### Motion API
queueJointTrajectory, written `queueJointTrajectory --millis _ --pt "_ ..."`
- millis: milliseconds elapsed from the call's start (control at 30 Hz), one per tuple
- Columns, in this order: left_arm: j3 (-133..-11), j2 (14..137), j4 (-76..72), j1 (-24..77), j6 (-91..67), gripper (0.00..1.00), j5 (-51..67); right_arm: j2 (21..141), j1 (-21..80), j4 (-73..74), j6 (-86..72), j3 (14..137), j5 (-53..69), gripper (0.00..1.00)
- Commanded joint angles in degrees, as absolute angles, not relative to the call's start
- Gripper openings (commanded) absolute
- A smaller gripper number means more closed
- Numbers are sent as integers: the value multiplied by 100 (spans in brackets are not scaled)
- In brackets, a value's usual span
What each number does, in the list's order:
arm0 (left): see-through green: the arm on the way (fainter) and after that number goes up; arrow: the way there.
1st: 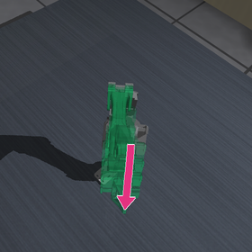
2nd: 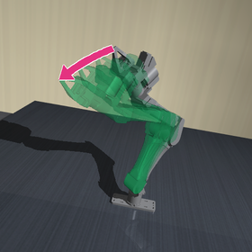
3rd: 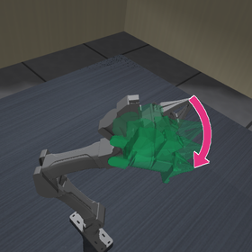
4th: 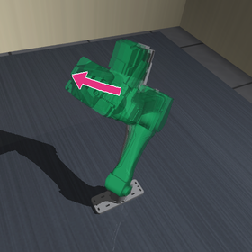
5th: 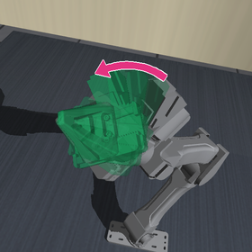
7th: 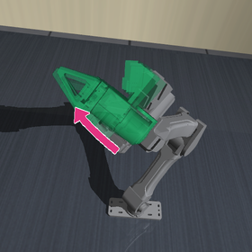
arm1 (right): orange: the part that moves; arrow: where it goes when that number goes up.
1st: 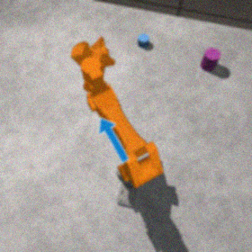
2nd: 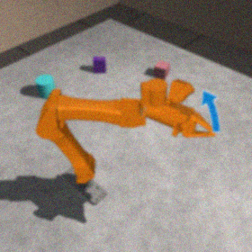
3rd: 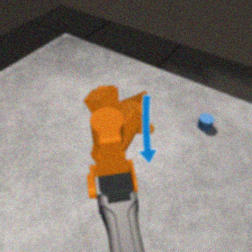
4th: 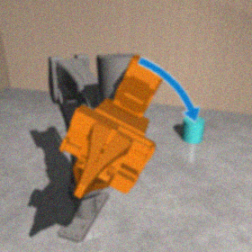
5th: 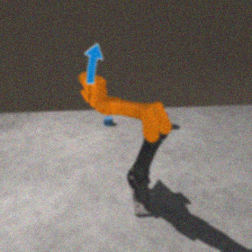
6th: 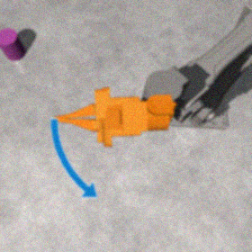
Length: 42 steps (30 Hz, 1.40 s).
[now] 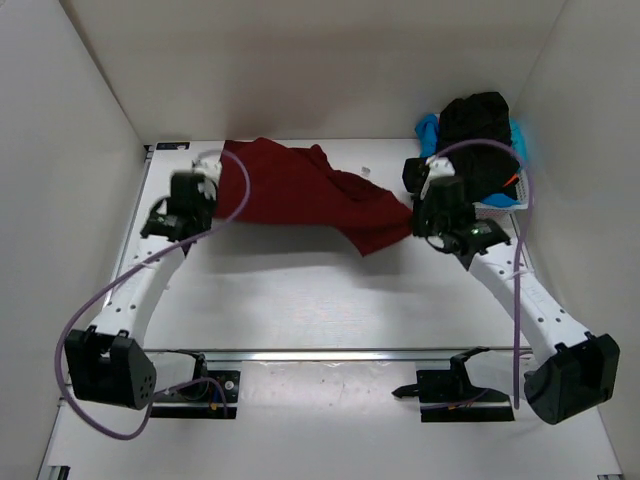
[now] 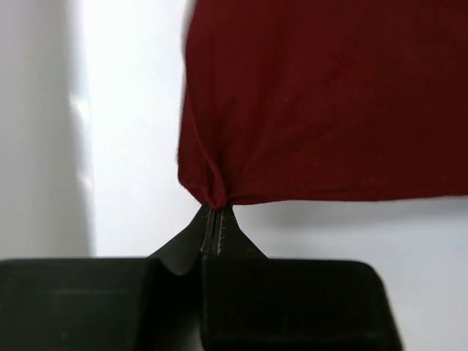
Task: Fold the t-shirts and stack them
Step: Flatten out the tshirt
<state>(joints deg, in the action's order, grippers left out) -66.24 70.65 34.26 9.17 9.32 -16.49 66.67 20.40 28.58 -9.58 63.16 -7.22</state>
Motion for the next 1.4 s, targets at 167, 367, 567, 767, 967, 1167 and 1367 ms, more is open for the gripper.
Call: queueJointTrajectory --millis 167,367,567,767,967,1167,1367 --pt "-4174 6363 4201 590 950 0 -1179 6459 2698 3462 -1485 4458 -247 0" --pt "-4534 6836 4298 948 1221 0 -1405 6635 2445 3210 -1066 4331 228 0" --pt "-9958 9617 4920 651 1179 0 -2318 8910 2127 3426 -97 8776 -1148 0" --pt "-15466 10859 4804 1605 2694 0 -3698 8781 1608 3191 -308 11276 -1703 0" --pt "-8900 7508 722 2460 3919 0 -4181 7122 2440 2401 437 9477 -2861 0" --pt "-7957 6963 2449 1916 2654 0 -3385 6321 2751 3443 -596 7519 -2752 0" --pt "-5841 6145 3725 2118 2058 0 -1953 5898 2882 3805 -1493 5514 -2057 0"
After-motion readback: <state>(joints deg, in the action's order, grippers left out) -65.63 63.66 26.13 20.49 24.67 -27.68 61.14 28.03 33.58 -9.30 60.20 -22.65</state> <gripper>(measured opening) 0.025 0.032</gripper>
